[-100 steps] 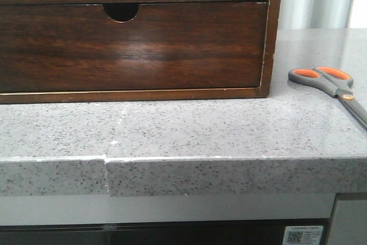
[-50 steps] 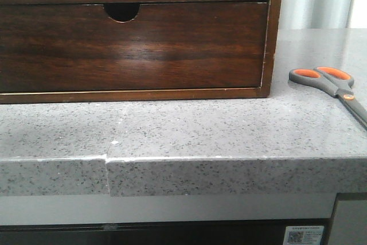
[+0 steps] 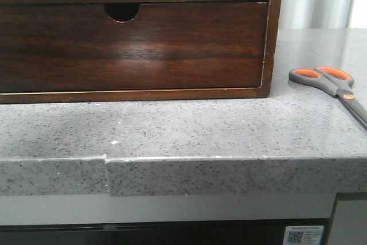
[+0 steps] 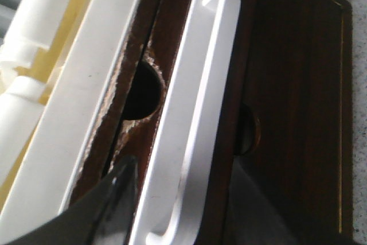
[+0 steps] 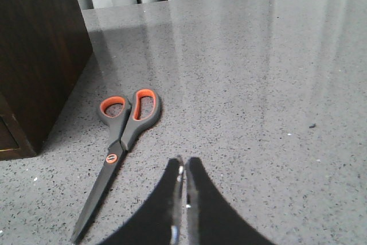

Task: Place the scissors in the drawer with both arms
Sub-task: 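Pull the drawer open toward the robot with the left gripper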

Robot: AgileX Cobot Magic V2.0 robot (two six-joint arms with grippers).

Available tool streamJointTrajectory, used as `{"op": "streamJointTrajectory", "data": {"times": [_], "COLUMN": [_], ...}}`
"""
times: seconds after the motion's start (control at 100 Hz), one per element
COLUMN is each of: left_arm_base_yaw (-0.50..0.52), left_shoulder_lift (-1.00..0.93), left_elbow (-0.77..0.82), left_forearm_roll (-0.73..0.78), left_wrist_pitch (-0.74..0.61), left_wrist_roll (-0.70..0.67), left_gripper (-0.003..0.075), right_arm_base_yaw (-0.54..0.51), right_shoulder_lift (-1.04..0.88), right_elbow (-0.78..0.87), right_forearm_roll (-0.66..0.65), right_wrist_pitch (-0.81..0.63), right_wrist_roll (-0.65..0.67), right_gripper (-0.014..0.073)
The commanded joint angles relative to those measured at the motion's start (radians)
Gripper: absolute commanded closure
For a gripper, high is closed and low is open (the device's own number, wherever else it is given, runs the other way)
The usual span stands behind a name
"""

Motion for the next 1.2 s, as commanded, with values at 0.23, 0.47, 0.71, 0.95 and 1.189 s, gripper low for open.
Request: {"op": "streamJointTrajectory", "data": {"times": [0.23, 0.47, 0.71, 0.95, 1.189], "left_arm_base_yaw": [-0.008, -0.008, -0.008, -0.008, -0.008], "left_shoulder_lift": [0.072, 0.088, 0.088, 0.088, 0.086], "left_elbow": [-0.089, -0.089, -0.089, -0.089, -0.082], "left_forearm_roll": [0.033, 0.072, 0.123, 0.124, 0.124], "left_wrist_pitch": [-0.031, 0.017, 0.029, 0.029, -0.042], "left_wrist_roll": [-0.006, -0.006, -0.006, -0.006, -0.006], "left_gripper": [0.0373, 0.0459, 0.0731, 0.0742, 0.0742], "right_arm_base_yaw": [-0.005, -0.005, -0.005, -0.005, -0.005], "right_shoulder_lift": [0.017, 0.017, 0.017, 0.017, 0.017], "right_elbow": [-0.032, -0.032, -0.032, -0.032, -0.032], "right_forearm_roll": [0.0, 0.0, 0.0, 0.0, 0.0], "right_wrist_pitch": [-0.084, -0.084, -0.082, -0.078, -0.078], "right_wrist_roll": [-0.007, -0.007, -0.007, -0.007, -0.007], "right_gripper": [0.0635, 0.0635, 0.0635, 0.0635, 0.0635]}}
